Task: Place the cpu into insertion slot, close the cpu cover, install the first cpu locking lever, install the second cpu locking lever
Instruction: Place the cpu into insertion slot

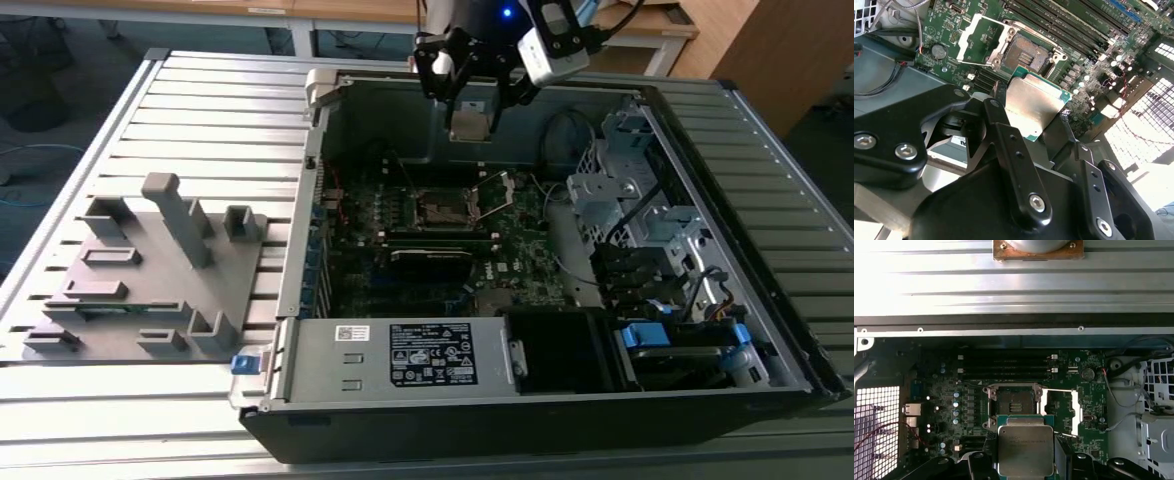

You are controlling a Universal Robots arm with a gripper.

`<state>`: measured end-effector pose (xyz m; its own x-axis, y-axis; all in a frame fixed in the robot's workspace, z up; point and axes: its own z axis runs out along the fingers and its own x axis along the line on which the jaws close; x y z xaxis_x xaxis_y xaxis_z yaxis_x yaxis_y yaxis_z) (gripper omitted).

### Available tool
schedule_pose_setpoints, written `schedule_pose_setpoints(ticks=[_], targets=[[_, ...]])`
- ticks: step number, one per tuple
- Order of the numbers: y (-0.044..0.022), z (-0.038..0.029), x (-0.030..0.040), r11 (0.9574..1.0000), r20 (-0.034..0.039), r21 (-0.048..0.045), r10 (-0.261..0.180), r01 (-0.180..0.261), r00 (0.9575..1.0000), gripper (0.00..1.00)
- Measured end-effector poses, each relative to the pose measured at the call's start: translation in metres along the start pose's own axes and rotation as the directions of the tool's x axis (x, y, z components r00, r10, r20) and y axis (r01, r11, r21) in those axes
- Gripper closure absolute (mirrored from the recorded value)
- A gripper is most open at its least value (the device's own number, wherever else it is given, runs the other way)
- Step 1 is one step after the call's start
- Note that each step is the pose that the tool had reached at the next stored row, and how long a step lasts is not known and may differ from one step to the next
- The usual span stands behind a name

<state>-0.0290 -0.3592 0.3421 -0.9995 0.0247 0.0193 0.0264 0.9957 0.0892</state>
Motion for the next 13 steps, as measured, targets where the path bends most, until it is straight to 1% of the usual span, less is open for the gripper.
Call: schedule_pose_setpoints(ticks=[13], targets=[[-0.0003,0.0035,-0.0001,1.0,0.0,-0.0001,0.0,0.0,1.0,0.46]])
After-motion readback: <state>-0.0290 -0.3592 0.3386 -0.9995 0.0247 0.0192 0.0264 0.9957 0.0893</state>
